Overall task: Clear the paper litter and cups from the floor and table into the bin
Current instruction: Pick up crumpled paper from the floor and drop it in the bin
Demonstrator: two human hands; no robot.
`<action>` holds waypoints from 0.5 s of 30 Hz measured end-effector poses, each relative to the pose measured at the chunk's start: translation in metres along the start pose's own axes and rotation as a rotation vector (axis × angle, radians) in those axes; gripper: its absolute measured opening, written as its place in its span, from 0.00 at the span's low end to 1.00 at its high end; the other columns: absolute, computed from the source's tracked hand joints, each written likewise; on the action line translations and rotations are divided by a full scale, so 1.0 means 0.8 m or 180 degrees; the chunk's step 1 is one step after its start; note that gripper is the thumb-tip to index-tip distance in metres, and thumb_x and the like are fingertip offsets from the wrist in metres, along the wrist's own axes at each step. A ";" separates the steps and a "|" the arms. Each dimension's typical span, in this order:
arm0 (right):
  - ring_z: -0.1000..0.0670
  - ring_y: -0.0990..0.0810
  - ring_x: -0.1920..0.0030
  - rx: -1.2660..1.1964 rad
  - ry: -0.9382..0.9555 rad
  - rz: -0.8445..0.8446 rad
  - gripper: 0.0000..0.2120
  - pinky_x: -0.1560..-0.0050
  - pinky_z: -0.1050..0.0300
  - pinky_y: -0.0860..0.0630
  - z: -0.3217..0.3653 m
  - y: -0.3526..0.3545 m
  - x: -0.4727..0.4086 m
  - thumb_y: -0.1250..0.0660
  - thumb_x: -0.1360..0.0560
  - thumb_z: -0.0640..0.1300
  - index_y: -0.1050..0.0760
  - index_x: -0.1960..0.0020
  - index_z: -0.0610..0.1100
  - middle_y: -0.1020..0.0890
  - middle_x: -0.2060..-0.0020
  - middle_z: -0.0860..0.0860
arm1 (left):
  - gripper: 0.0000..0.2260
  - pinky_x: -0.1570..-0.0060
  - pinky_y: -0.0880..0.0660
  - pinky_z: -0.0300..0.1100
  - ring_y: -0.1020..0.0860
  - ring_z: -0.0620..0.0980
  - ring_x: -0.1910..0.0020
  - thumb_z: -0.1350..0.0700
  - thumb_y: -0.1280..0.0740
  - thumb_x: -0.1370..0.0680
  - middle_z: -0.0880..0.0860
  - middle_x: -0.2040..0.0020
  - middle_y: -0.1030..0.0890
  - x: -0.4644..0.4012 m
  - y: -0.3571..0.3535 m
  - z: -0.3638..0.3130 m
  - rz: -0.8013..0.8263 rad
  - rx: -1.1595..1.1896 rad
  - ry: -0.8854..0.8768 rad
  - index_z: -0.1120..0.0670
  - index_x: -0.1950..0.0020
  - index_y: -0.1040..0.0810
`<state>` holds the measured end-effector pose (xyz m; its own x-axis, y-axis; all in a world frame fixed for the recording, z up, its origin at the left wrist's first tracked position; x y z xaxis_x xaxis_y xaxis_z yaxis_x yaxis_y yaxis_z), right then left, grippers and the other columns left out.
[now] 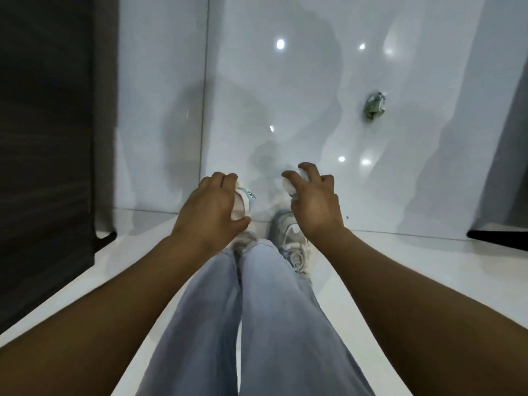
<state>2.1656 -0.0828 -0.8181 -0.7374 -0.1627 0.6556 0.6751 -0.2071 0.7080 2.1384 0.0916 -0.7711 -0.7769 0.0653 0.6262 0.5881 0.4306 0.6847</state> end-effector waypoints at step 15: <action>0.41 0.31 0.38 0.0314 0.0824 0.0026 0.20 0.47 0.46 0.25 0.256 0.382 0.358 0.37 0.23 0.40 0.34 0.33 0.51 0.39 0.28 0.47 | 0.30 0.40 0.31 0.49 0.31 0.57 0.38 0.47 0.27 0.29 0.57 0.38 0.30 0.352 0.382 -0.109 -0.0252 0.0053 0.0568 0.58 0.34 0.34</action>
<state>2.1653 0.0045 -0.3601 -0.7041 -0.4078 0.5813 0.6704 -0.1119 0.7335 2.1189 0.1633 -0.3534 -0.7675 -0.1293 0.6279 0.5218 0.4431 0.7290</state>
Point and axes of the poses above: each hand's wrist, its own x-axis away from the middle knuckle, its own y-axis out of the back of the hand, z = x × y, the point moved 6 cm from there along -x, towards the middle knuckle
